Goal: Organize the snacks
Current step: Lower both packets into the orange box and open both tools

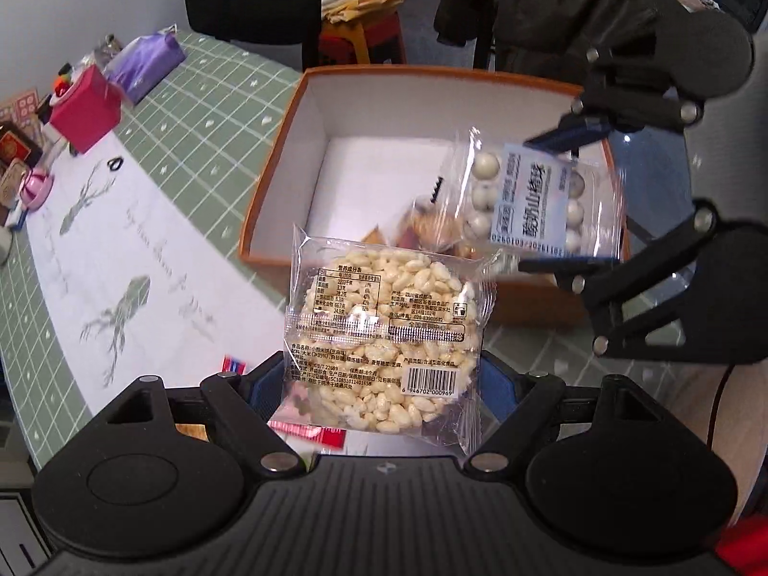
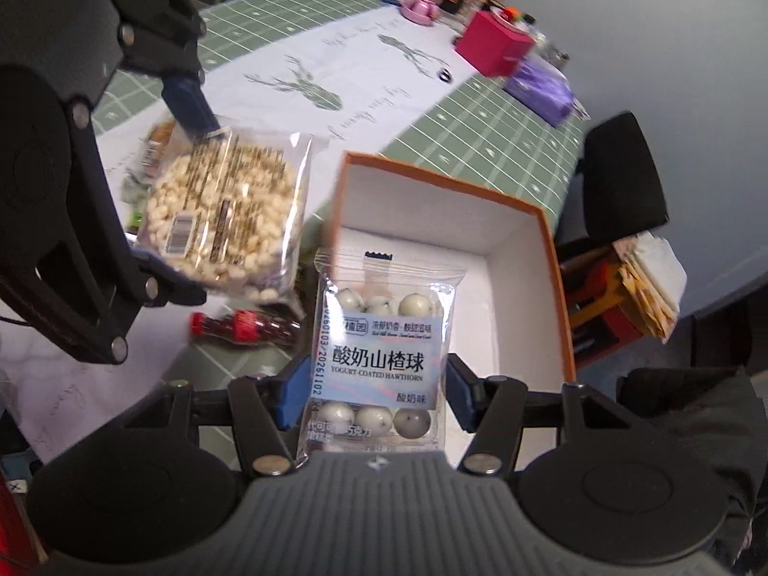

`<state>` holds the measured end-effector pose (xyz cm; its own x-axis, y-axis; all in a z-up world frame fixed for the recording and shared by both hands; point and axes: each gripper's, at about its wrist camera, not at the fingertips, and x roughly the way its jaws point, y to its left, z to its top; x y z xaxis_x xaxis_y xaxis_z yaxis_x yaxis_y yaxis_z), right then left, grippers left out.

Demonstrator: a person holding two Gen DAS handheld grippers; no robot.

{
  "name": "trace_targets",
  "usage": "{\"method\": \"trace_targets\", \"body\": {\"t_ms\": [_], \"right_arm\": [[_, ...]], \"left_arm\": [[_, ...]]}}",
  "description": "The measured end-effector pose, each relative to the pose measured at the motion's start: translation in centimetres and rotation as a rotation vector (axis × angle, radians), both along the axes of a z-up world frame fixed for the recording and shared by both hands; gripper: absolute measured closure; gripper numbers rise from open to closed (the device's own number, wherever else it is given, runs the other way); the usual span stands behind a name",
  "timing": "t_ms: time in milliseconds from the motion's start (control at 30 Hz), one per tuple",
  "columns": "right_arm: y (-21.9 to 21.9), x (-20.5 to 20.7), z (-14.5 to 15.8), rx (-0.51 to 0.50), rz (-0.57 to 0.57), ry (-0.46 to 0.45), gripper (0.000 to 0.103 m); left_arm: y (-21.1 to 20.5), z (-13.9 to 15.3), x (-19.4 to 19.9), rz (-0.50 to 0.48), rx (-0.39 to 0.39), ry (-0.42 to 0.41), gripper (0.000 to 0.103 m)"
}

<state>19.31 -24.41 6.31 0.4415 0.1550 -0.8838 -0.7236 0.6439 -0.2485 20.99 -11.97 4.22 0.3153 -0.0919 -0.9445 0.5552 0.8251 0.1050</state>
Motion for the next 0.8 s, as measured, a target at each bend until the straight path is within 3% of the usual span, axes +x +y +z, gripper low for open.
{"method": "trace_targets", "body": {"t_ms": [233, 467, 800], "right_arm": [[-3.1, 3.0, -2.3, -0.032, -0.09, 0.022, 0.045], [-3.9, 6.2, -5.4, -0.063, -0.146, 0.055, 0.045], [-4.6, 8.6, -8.4, -0.07, -0.184, 0.079, 0.045]], "left_arm": [[-2.9, -1.9, 4.8, -0.022, 0.068, -0.027, 0.009], [-5.4, -4.5, 8.3, -0.006, 0.087, 0.021, 0.009], [-4.5, -8.4, 11.2, 0.073, 0.111, 0.064, 0.009]]}}
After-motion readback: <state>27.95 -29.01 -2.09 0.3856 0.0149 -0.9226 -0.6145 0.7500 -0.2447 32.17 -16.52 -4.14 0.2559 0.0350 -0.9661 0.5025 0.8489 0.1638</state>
